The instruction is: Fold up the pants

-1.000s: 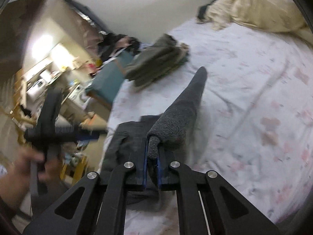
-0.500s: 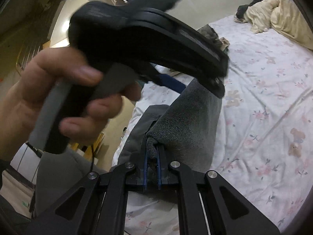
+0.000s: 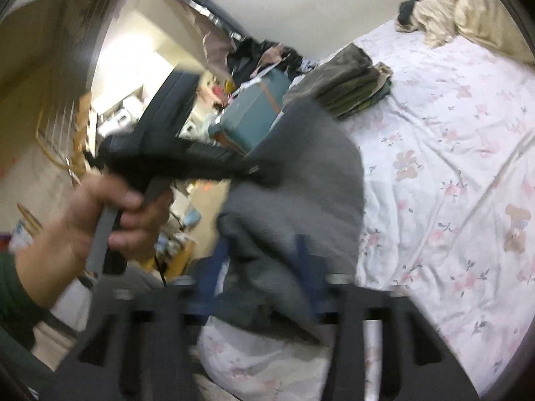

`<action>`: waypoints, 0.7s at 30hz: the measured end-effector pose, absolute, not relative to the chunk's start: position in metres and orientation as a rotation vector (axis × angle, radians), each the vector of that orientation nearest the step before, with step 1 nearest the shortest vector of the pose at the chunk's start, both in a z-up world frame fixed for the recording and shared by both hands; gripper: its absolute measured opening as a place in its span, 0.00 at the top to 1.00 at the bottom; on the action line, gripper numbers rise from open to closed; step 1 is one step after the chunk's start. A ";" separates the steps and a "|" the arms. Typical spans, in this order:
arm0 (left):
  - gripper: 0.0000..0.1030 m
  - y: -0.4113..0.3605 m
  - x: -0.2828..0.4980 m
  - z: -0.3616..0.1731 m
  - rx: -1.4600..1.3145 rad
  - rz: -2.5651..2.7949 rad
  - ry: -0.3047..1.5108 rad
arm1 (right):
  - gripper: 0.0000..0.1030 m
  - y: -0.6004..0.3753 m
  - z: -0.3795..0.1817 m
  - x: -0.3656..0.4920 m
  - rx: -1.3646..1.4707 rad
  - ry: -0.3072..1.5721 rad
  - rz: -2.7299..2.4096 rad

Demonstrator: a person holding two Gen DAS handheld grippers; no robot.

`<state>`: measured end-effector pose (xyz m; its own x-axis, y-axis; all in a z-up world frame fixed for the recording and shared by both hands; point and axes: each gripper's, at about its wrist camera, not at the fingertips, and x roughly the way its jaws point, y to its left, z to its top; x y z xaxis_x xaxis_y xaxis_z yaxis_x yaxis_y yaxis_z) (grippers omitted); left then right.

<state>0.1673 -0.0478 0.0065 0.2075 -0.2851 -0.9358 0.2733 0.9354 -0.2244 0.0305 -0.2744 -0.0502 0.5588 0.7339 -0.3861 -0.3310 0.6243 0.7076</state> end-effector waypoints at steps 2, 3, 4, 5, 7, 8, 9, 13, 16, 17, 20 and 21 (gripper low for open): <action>0.94 -0.022 0.164 0.016 -0.062 -0.378 1.279 | 0.41 -0.276 -0.057 0.038 0.629 0.762 0.633; 0.94 -0.010 0.162 0.020 -0.084 -0.366 1.267 | 0.41 -0.276 -0.060 0.041 0.624 0.777 0.616; 0.94 0.003 0.160 0.022 -0.100 -0.353 1.258 | 0.41 -0.274 -0.065 0.045 0.630 0.797 0.605; 0.94 0.015 0.158 0.022 -0.106 -0.338 1.252 | 0.41 -0.273 -0.069 0.049 0.635 0.816 0.594; 0.94 0.041 0.154 0.012 -0.096 -0.287 1.259 | 0.41 -0.266 -0.074 0.054 0.629 0.839 0.589; 0.94 0.052 0.153 0.004 -0.097 -0.264 1.272 | 0.41 -0.261 -0.075 0.055 0.615 0.850 0.591; 0.94 0.066 0.153 -0.009 -0.114 -0.232 1.296 | 0.41 -0.257 -0.077 0.057 0.602 0.861 0.594; 0.93 0.098 0.158 -0.070 -0.123 -0.145 1.402 | 0.40 -0.239 -0.095 0.066 0.582 0.947 0.595; 0.93 0.100 0.160 -0.101 -0.088 -0.110 1.443 | 0.18 -0.231 -0.122 0.079 0.614 1.060 0.561; 0.93 0.101 0.162 -0.107 -0.083 -0.085 1.455 | 0.17 -0.229 -0.128 0.082 0.631 1.085 0.562; 0.92 0.094 0.166 -0.104 0.006 -0.059 1.428 | 0.16 -0.222 -0.160 0.102 0.795 1.186 0.609; 0.92 0.093 0.165 -0.105 0.036 -0.048 1.422 | 0.14 -0.219 -0.172 0.108 0.863 1.210 0.629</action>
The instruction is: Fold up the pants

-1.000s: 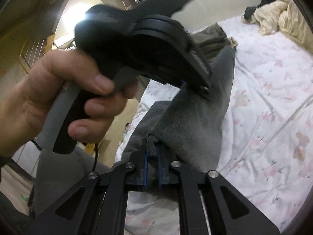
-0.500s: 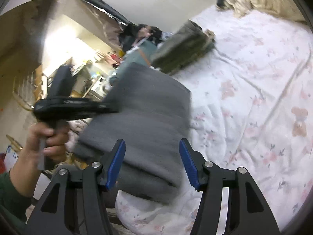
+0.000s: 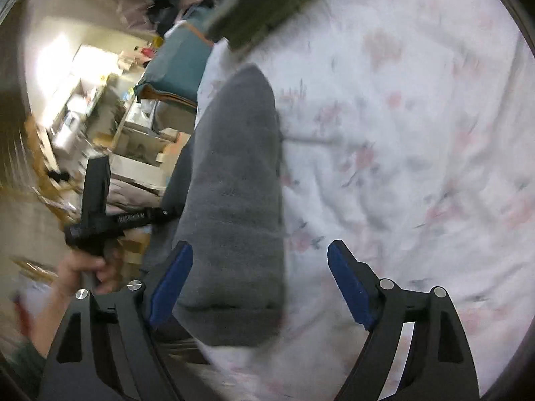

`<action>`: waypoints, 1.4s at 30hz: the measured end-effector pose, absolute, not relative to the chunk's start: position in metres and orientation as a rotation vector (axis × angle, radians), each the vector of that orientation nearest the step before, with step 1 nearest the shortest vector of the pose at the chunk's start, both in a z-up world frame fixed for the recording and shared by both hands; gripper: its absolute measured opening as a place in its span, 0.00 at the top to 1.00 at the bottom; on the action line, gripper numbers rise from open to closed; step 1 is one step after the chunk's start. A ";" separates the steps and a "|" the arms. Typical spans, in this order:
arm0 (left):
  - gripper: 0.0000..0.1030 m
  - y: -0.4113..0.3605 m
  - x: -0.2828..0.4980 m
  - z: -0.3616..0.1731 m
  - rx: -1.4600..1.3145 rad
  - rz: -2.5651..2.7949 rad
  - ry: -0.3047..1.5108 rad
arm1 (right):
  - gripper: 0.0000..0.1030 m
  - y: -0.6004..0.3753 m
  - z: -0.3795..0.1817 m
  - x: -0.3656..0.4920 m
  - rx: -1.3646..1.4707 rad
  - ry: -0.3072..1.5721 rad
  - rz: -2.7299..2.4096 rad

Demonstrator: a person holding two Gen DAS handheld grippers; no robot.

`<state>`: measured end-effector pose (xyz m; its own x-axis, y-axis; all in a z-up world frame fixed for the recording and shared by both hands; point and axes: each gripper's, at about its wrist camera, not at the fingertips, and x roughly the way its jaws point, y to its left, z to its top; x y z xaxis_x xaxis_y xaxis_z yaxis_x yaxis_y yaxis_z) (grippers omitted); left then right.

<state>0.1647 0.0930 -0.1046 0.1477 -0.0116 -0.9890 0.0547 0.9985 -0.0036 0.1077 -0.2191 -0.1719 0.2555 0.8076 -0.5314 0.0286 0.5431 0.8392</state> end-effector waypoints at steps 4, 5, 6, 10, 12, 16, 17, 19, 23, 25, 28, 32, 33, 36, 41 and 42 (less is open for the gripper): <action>0.92 0.088 0.163 -0.119 0.149 -0.003 1.437 | 0.05 -0.196 -0.209 0.125 1.004 1.294 0.685; 0.92 0.086 0.163 -0.123 0.170 -0.002 1.444 | 0.05 -0.187 -0.215 0.126 1.013 1.316 0.712; 0.92 0.087 0.161 -0.124 0.182 0.001 1.443 | 0.05 -0.175 -0.221 0.127 1.025 1.337 0.753; 0.92 0.092 0.161 -0.128 0.175 0.015 1.454 | 0.00 -0.148 -0.236 0.125 1.057 1.353 0.814; 0.92 0.091 0.161 -0.131 0.190 0.019 1.457 | 0.00 -0.145 -0.240 0.125 1.086 1.345 0.826; 0.92 0.087 0.161 -0.133 0.206 0.026 1.457 | 0.00 -0.139 -0.238 0.121 1.069 1.330 0.833; 0.92 0.086 0.161 -0.134 0.210 0.028 1.459 | 0.00 -0.138 -0.238 0.120 1.054 1.332 0.833; 0.92 0.085 0.162 -0.134 0.206 0.030 1.461 | 0.00 -0.136 -0.239 0.122 1.043 1.326 0.818; 0.91 0.086 0.163 -0.133 0.215 0.059 1.465 | 0.27 -0.122 -0.220 0.117 0.918 1.229 0.762; 0.88 0.087 0.162 -0.132 0.203 0.066 1.465 | 0.42 -0.121 -0.206 0.113 0.860 1.168 0.757; 0.80 0.091 0.162 -0.123 0.092 0.054 1.467 | 0.48 -0.130 -0.188 0.120 0.831 1.169 0.792; 0.68 0.090 0.158 -0.095 -0.089 -0.063 1.399 | 0.49 -0.167 -0.168 0.140 0.802 1.156 0.827; 0.61 0.089 0.157 -0.086 -0.100 -0.081 1.361 | 0.49 -0.180 -0.163 0.150 0.775 1.187 0.842; 0.41 0.087 0.152 -0.059 -0.107 -0.088 1.222 | 0.49 -0.218 -0.159 0.180 0.640 1.300 0.873; 0.39 0.088 0.155 -0.048 -0.158 -0.076 1.145 | 0.43 -0.274 -0.191 0.216 0.655 1.462 0.844; 0.39 0.087 0.155 -0.049 -0.155 -0.076 1.149 | 0.41 -0.285 -0.206 0.220 0.657 1.503 0.804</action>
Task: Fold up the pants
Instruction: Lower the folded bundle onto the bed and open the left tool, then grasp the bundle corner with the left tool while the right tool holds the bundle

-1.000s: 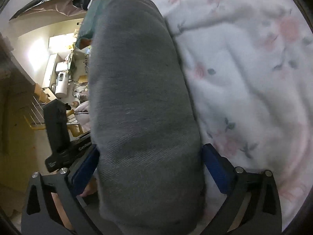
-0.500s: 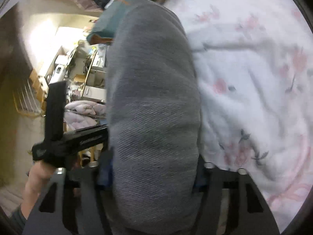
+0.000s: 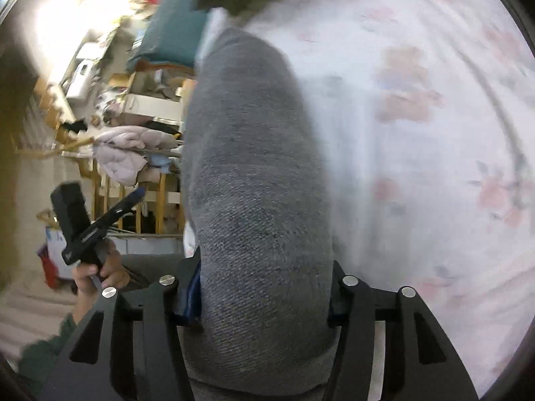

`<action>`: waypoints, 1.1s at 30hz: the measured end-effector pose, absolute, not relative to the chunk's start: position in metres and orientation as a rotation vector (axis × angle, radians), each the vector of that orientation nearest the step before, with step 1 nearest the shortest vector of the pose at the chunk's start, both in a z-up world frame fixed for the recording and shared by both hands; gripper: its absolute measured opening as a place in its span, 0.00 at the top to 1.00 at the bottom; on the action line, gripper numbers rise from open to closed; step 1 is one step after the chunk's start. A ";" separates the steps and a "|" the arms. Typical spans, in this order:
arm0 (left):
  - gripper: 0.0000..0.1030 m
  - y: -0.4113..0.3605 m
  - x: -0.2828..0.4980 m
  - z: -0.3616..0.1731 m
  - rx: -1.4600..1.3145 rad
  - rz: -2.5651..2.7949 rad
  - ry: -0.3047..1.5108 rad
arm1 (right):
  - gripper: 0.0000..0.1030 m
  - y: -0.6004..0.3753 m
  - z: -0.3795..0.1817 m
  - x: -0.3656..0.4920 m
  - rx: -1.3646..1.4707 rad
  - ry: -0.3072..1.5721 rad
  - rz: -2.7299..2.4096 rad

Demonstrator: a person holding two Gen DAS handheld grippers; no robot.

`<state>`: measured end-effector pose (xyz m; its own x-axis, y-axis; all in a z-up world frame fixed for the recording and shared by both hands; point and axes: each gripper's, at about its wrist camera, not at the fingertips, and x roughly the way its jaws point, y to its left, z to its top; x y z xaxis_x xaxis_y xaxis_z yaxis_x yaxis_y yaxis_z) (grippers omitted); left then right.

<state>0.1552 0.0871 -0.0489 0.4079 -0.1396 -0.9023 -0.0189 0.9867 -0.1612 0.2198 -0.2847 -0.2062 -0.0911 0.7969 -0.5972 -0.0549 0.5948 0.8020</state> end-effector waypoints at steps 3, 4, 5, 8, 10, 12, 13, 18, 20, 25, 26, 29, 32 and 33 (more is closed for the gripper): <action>0.38 0.085 0.164 -0.059 -0.147 -0.080 1.198 | 0.30 -0.307 -0.221 0.217 0.659 1.505 0.721; 0.39 0.083 0.167 -0.063 -0.149 -0.088 1.221 | 0.25 -0.315 -0.219 0.216 0.659 1.498 0.700; 0.38 0.080 0.171 -0.067 -0.148 -0.094 1.240 | 0.21 -0.319 -0.217 0.215 0.645 1.493 0.681; 0.39 0.073 0.188 -0.072 -0.185 -0.154 1.265 | 0.15 -0.323 -0.201 0.210 0.534 1.467 0.649; 0.31 0.066 0.203 -0.066 -0.226 -0.266 1.230 | 0.15 -0.329 -0.187 0.203 0.521 1.460 0.612; 0.14 0.050 0.224 -0.062 -0.171 -0.349 1.197 | 0.14 -0.340 -0.172 0.193 0.550 1.424 0.540; 0.14 0.043 0.234 -0.064 -0.123 -0.359 1.181 | 0.11 -0.347 -0.169 0.184 0.571 1.402 0.506; 0.14 0.020 0.284 -0.111 -0.028 -0.471 1.247 | 0.00 -0.385 -0.163 0.120 0.855 1.281 0.229; 0.14 0.016 0.287 -0.136 -0.030 -0.564 1.267 | 0.00 -0.392 -0.181 0.095 0.993 1.278 0.180; 0.13 0.013 0.286 -0.159 -0.075 -0.594 1.259 | 0.00 -0.374 -0.198 0.077 1.221 1.191 0.230; 0.13 0.011 0.286 -0.159 -0.084 -0.595 1.256 | 0.00 -0.364 -0.197 0.081 1.195 1.194 0.232; 0.15 0.006 0.280 -0.158 -0.053 -0.606 1.242 | 0.00 -0.342 -0.203 0.086 1.096 1.238 0.223; 0.17 0.006 0.275 -0.158 -0.040 -0.629 1.240 | 0.00 -0.335 -0.211 0.078 1.143 1.194 0.196; 0.20 0.007 0.276 -0.159 -0.045 -0.636 1.237 | 0.00 -0.335 -0.214 0.074 1.169 1.181 0.195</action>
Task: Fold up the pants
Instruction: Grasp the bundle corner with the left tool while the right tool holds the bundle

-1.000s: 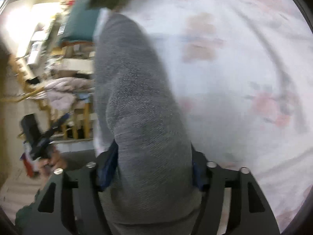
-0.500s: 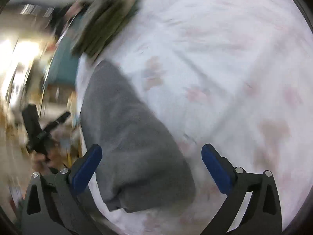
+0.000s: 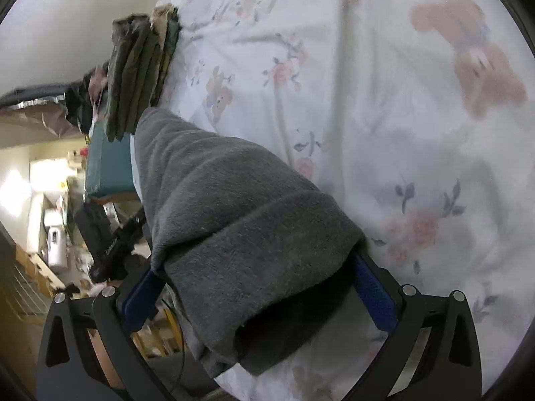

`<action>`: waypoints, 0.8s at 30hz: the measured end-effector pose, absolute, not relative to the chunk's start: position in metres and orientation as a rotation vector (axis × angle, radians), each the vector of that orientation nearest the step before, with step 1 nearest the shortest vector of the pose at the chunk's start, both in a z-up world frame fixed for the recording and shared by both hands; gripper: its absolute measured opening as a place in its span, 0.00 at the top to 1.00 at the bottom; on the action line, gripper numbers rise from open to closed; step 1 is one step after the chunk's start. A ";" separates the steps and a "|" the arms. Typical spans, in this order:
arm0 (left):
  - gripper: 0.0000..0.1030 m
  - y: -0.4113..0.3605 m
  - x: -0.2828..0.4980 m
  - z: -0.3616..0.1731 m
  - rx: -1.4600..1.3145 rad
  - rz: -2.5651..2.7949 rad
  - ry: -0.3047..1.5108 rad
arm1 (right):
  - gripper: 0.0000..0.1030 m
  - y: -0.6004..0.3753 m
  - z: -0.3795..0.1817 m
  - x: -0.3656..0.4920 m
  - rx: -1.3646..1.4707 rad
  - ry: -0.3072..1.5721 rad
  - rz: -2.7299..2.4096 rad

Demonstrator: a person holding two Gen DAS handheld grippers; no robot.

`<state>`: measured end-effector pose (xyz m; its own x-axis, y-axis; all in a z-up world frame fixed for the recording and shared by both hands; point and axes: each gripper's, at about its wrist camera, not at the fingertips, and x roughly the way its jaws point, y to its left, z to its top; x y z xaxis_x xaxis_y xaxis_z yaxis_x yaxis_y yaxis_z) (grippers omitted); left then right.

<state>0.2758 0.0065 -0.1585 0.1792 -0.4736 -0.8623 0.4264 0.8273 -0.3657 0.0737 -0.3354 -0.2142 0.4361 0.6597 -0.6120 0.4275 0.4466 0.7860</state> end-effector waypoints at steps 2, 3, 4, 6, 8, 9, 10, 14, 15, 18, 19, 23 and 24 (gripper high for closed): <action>0.28 0.006 0.275 -0.161 -0.042 -0.650 1.234 | 0.00 -0.333 -0.219 0.069 1.194 1.165 0.190; 0.37 0.004 0.275 -0.162 -0.041 -0.664 1.234 | 0.00 -0.330 -0.217 0.071 1.162 1.168 0.187; 0.48 0.002 0.273 -0.161 -0.032 -0.674 1.229 | 0.00 -0.327 -0.217 0.077 1.134 1.176 0.188; 0.62 -0.003 0.269 -0.157 -0.006 -0.690 1.213 | 0.15 -0.319 -0.204 0.085 1.024 1.155 0.196; 0.76 -0.002 0.265 -0.148 0.035 -0.696 1.177 | 0.33 -0.315 -0.195 0.088 0.962 1.138 0.204; 0.79 0.000 0.264 -0.143 0.041 -0.691 1.174 | 0.36 -0.315 -0.187 0.088 0.931 1.131 0.222; 0.80 0.001 0.262 -0.137 0.036 -0.690 1.172 | 0.38 -0.316 -0.182 0.090 0.912 1.136 0.230; 0.82 -0.001 0.241 -0.112 0.106 -0.669 1.154 | 0.52 -0.324 -0.158 0.100 0.862 1.106 0.252; 0.82 0.000 0.234 -0.102 0.108 -0.659 1.146 | 0.55 -0.327 -0.150 0.107 0.851 1.095 0.275; 0.83 0.009 0.214 -0.073 0.063 -0.604 1.145 | 0.90 -0.333 -0.117 0.134 0.747 1.058 0.373; 0.83 0.010 0.204 -0.062 0.043 -0.588 1.137 | 0.91 -0.333 -0.108 0.145 0.716 1.068 0.419; 0.83 0.022 0.154 -0.068 -0.105 -0.408 1.246 | 0.91 -0.324 -0.111 0.185 0.567 1.213 0.478; 0.83 0.024 0.145 -0.079 -0.133 -0.370 1.290 | 0.91 -0.324 -0.117 0.186 0.576 1.234 0.488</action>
<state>0.1447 0.0243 -0.0788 0.2274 -0.3412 -0.9121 0.1944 0.9337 -0.3008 0.1863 -0.3236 -0.1168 0.2627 0.6320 -0.7291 -0.0369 0.7617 0.6469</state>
